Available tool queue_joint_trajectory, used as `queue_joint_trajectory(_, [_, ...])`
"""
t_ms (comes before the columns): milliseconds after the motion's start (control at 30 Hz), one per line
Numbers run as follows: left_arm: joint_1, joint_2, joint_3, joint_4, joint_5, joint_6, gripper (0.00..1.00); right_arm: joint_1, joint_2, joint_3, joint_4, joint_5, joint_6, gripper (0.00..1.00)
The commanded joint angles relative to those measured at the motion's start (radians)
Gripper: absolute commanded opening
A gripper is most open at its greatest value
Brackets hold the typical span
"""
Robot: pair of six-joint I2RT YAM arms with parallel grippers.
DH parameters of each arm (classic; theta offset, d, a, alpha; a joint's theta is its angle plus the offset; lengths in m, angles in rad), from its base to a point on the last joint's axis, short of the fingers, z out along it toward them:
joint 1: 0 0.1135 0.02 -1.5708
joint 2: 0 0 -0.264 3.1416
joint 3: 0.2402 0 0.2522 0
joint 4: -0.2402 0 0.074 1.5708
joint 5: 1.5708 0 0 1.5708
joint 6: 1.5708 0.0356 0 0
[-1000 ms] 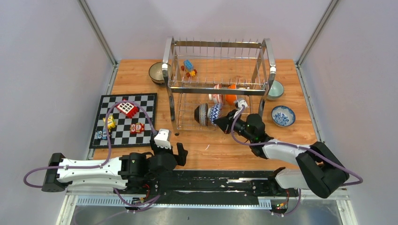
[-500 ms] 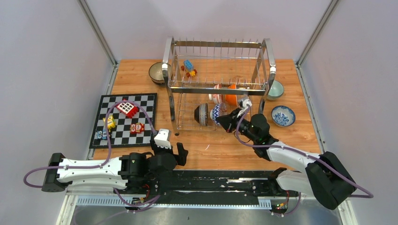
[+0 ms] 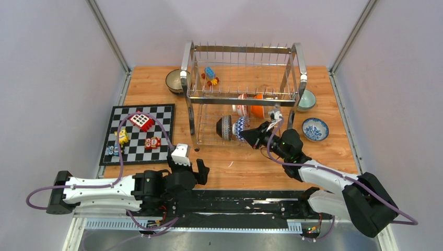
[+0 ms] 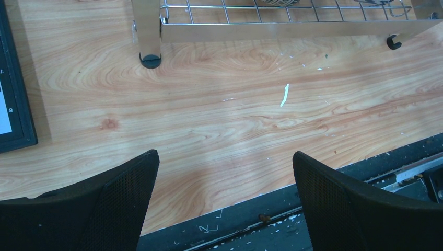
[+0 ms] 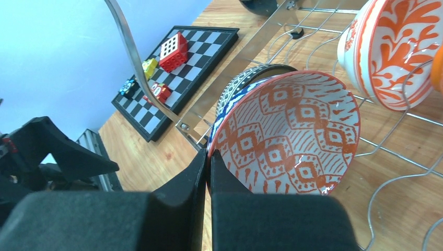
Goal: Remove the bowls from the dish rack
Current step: Pick up the bowl from the dish rack.
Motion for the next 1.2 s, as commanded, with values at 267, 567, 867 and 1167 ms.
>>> queue_joint_trajectory(267, [0.0,-0.052,0.045,-0.05,-0.053,0.014,1.0,0.006,-0.22,0.02,-0.117,-0.155,0.015,0.02])
queue_joint_trajectory(567, [0.0,-0.112,0.109,-0.148,-0.16,-0.012,1.0,0.122,-0.502,0.141,-0.704,-0.088,-0.226,0.02])
queue_joint_trajectory(867, [0.0,-0.28,0.144,-0.057,-0.044,0.181,1.0,0.537,-0.444,0.323,-1.047,0.297,-0.483,0.02])
queue_joint_trajectory(1167, [0.0,-0.691,0.018,0.08,0.012,0.216,1.0,0.82,-0.258,0.475,-1.209,0.598,-0.668,0.02])
